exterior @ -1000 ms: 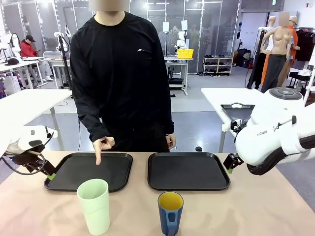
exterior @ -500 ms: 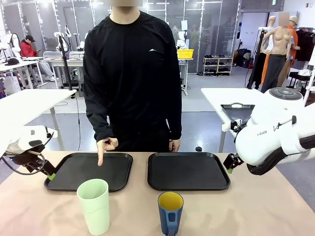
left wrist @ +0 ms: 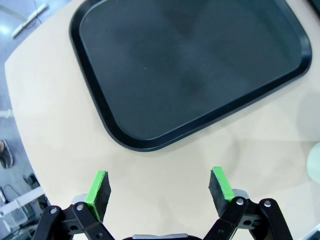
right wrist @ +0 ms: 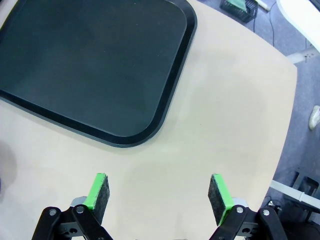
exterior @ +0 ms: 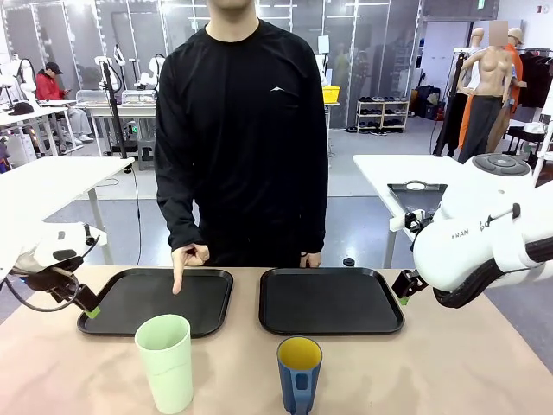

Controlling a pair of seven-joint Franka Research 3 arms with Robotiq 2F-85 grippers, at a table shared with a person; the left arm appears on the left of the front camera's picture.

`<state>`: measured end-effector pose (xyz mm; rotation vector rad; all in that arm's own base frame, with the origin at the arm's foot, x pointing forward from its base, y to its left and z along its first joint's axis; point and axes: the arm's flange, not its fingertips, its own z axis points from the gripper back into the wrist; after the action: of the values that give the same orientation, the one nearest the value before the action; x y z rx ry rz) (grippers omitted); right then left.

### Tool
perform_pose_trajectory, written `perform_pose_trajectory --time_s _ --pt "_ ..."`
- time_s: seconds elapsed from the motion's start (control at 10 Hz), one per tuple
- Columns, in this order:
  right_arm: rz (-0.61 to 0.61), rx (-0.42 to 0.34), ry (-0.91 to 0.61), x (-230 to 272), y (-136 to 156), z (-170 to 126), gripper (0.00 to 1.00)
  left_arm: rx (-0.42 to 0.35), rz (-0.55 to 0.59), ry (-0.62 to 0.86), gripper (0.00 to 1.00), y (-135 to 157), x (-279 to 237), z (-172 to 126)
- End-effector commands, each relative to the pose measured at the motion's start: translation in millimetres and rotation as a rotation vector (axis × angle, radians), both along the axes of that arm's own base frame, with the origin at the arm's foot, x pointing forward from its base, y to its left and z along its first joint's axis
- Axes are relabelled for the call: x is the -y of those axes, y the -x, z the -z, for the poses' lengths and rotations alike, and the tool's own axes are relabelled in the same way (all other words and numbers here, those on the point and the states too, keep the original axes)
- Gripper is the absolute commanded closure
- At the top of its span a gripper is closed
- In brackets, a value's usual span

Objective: Sort and store the cups by type.
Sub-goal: Pick up the Reusable plastic cup.

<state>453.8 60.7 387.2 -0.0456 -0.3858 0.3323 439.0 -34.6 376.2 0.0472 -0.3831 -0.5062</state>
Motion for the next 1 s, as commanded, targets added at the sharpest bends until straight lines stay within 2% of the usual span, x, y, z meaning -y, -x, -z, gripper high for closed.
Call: perform_pose_trajectory --time_s 0.0,0.5,0.9 --pt "0.002 -0.002 0.0 1 0 0 0.0 -0.006 0.118 0.013 0.0 11 -11 5" --pt "0.002 -0.002 0.0 1 0 0 0.0 -0.065 0.318 -0.038 0.0 60 -43 23" --pt "0.002 -0.002 0.0 1 0 0 0.0 -0.071 0.404 -0.027 0.0 66 -94 51"
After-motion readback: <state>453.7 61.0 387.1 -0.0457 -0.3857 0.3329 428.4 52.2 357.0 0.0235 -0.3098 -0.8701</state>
